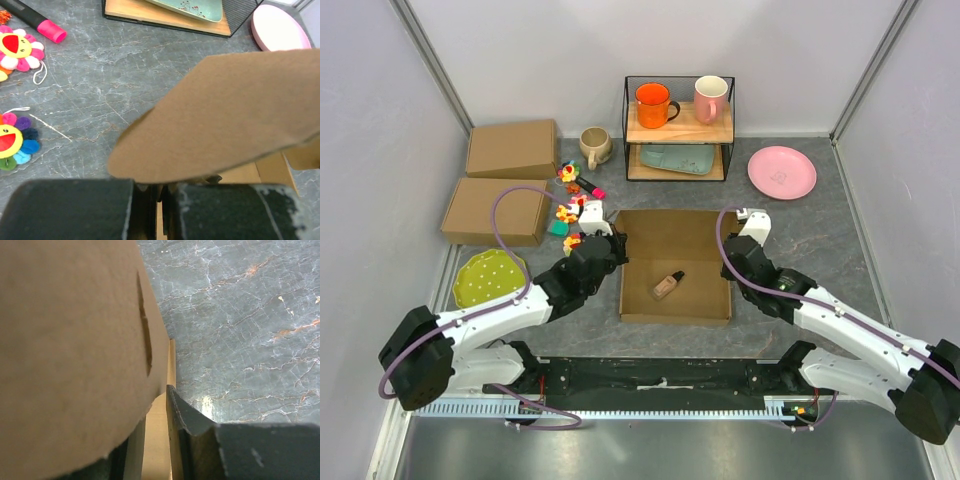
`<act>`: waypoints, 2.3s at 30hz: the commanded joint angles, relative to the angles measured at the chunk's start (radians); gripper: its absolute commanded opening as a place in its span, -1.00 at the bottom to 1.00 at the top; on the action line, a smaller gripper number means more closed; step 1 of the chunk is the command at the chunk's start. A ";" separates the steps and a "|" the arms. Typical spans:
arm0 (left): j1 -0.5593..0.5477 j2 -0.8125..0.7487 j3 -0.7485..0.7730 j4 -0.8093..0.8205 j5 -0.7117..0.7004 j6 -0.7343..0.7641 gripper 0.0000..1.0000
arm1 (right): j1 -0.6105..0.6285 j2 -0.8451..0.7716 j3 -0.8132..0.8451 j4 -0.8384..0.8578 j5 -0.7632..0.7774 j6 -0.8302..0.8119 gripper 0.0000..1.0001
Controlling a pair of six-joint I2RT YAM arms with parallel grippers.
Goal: Fold the paper box
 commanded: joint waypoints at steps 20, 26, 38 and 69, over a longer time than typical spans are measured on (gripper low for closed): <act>-0.112 0.065 0.075 -0.143 -0.103 -0.132 -0.77 | 0.046 0.013 -0.054 0.050 -0.004 0.013 -0.49; -0.128 0.105 0.090 -0.147 -0.098 -0.141 -0.73 | 0.060 0.018 -0.063 0.062 -0.002 0.024 -0.49; -0.146 0.047 -0.129 0.046 -0.055 -0.108 -0.77 | 0.071 -0.051 -0.130 0.064 -0.002 0.036 -0.49; -0.183 -0.039 -0.231 0.069 -0.109 -0.006 -0.72 | 0.076 -0.593 -0.008 -0.102 0.033 0.019 0.14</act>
